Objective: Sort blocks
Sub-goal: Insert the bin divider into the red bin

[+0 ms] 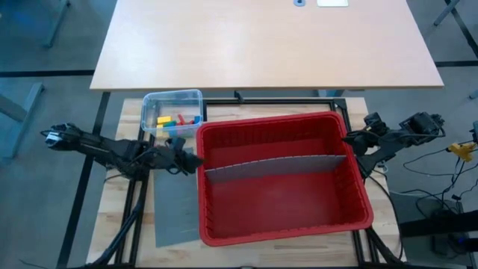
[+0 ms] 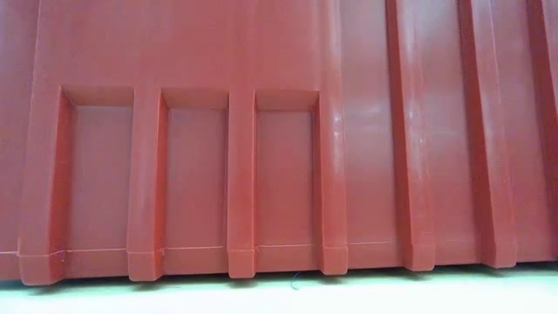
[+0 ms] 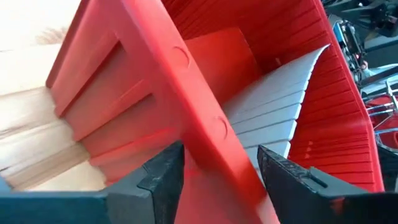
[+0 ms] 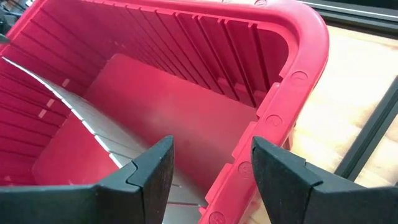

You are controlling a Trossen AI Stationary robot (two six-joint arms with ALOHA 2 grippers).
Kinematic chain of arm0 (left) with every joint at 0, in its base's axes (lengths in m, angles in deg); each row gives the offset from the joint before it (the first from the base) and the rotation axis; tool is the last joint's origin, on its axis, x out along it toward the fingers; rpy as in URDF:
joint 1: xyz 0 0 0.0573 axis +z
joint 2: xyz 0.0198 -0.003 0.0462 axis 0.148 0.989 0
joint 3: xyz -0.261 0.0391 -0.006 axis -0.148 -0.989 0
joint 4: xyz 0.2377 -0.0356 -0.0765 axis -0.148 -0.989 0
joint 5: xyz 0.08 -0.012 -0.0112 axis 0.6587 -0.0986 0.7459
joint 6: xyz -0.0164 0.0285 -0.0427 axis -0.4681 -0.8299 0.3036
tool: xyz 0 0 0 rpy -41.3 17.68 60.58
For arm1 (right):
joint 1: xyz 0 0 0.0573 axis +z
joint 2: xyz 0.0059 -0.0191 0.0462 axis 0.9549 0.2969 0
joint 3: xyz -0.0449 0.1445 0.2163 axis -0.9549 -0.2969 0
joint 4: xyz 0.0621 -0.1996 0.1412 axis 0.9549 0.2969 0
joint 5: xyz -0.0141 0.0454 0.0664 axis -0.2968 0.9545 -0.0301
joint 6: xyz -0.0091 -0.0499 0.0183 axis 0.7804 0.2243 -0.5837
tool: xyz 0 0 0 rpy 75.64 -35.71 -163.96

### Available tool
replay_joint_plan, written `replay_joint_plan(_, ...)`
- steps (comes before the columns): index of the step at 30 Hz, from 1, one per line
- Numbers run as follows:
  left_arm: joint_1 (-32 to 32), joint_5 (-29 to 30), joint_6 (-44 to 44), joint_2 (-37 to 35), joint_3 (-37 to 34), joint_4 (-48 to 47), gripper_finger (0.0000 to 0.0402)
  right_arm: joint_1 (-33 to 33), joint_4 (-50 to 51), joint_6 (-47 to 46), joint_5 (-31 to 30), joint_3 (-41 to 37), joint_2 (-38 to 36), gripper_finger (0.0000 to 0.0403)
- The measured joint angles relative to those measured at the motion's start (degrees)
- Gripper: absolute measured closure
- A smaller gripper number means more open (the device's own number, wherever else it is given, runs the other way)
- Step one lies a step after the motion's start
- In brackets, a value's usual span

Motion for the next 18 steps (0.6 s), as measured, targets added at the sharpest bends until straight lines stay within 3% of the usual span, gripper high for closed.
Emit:
replay_joint_plan(7, 2.7, -0.7, 2.4, 1.2, 0.1, 1.6, 0.0303, 0.0, 0.0, 0.0, 0.0, 0.0, 0.0, 0.0213)
replay_joint_plan(18, 2.2, 2.5, 4.1, -2.4, 0.1, -3.9, 0.0307, 0.0, 0.0, 0.5, -1.6, 0.0, 0.0, 0.0213)
